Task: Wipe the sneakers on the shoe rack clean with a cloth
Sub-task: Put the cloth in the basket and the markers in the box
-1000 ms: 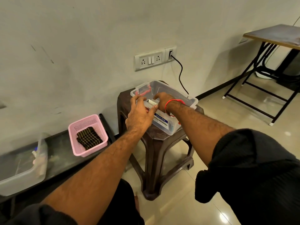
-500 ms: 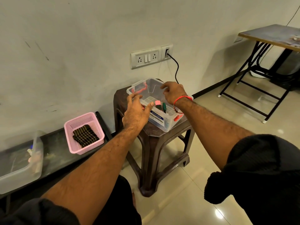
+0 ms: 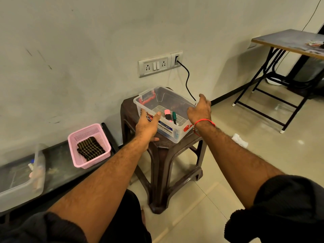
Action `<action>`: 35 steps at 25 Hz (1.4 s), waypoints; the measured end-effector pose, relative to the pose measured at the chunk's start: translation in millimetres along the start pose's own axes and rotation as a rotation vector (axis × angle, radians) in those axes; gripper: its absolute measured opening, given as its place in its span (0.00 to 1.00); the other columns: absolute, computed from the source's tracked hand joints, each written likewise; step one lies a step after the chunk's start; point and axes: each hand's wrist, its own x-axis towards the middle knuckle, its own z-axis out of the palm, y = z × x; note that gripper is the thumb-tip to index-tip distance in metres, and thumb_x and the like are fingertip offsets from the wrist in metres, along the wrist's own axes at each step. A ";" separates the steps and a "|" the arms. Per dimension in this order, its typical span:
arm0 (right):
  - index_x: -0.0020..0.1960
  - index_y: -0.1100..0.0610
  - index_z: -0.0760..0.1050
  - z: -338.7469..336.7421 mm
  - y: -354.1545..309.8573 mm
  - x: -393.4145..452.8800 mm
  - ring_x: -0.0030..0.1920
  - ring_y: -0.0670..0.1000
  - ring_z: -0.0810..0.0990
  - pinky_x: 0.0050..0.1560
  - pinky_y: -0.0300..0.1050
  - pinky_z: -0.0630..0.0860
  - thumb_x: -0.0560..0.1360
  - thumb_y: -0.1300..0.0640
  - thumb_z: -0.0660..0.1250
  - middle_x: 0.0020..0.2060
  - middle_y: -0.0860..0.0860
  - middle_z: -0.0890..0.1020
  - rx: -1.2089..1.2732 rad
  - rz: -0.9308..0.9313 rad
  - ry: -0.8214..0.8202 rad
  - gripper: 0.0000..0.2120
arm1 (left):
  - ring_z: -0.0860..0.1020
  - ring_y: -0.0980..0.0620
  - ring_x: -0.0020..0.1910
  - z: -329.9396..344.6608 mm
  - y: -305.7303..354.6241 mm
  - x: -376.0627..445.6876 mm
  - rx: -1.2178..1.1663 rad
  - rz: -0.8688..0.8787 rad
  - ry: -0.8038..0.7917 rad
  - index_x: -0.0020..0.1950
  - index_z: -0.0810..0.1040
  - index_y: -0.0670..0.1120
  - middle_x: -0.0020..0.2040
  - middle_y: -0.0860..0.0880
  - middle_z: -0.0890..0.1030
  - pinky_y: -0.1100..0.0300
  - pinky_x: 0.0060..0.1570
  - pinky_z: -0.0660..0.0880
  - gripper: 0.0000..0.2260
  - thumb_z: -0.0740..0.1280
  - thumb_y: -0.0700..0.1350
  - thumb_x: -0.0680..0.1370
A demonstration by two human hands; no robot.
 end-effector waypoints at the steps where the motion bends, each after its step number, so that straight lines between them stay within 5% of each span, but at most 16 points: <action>1: 0.79 0.52 0.55 0.4 1.9 -2.6 0.68 0.60 0.72 0.63 0.56 0.76 0.79 0.62 0.65 0.73 0.57 0.67 0.094 0.096 -0.032 0.33 | 0.81 0.42 0.60 0.7 -0.1 0.2 -0.024 -0.021 -0.026 0.80 0.59 0.56 0.63 0.45 0.80 0.43 0.43 0.85 0.29 0.67 0.54 0.81; 4: 0.79 0.49 0.54 -0.3 3.3 -13.9 0.60 0.58 0.78 0.53 0.51 0.79 0.81 0.63 0.61 0.67 0.57 0.73 0.274 0.227 -0.063 0.30 | 0.84 0.41 0.55 0.9 2.5 2.9 -0.137 -0.059 -0.068 0.79 0.60 0.56 0.62 0.44 0.81 0.42 0.43 0.84 0.26 0.66 0.50 0.83; 7: 0.77 0.51 0.57 0.3 -8.5 -23.4 0.60 0.59 0.80 0.48 0.44 0.79 0.82 0.63 0.61 0.67 0.56 0.75 0.316 0.094 0.014 0.26 | 0.86 0.42 0.50 -5.8 0.3 7.1 -0.241 -0.060 -0.092 0.78 0.63 0.57 0.61 0.44 0.81 0.42 0.44 0.84 0.22 0.62 0.47 0.85; 14: 0.77 0.54 0.60 8.6 -18.5 -38.7 0.63 0.56 0.78 0.57 0.46 0.80 0.82 0.64 0.60 0.67 0.55 0.75 0.338 -0.136 0.068 0.25 | 0.87 0.42 0.46 -18.8 -12.7 6.5 -0.283 -0.054 -0.120 0.77 0.65 0.56 0.61 0.43 0.83 0.42 0.46 0.84 0.19 0.58 0.47 0.86; 23: 0.79 0.49 0.59 15.8 -3.6 -13.8 0.58 0.62 0.80 0.45 0.62 0.84 0.84 0.58 0.58 0.69 0.58 0.70 0.452 0.271 -0.108 0.24 | 0.87 0.45 0.40 -21.6 9.6 27.9 -0.137 -0.025 -0.012 0.71 0.71 0.46 0.56 0.39 0.83 0.45 0.43 0.85 0.18 0.66 0.48 0.83; 35: 0.80 0.47 0.54 18.2 -2.5 -0.9 0.63 0.61 0.77 0.53 0.63 0.82 0.84 0.53 0.60 0.72 0.57 0.69 0.451 0.314 -0.149 0.28 | 0.86 0.45 0.45 -27.4 20.4 28.6 0.044 -0.063 -0.070 0.74 0.69 0.51 0.60 0.46 0.83 0.42 0.43 0.84 0.20 0.62 0.55 0.83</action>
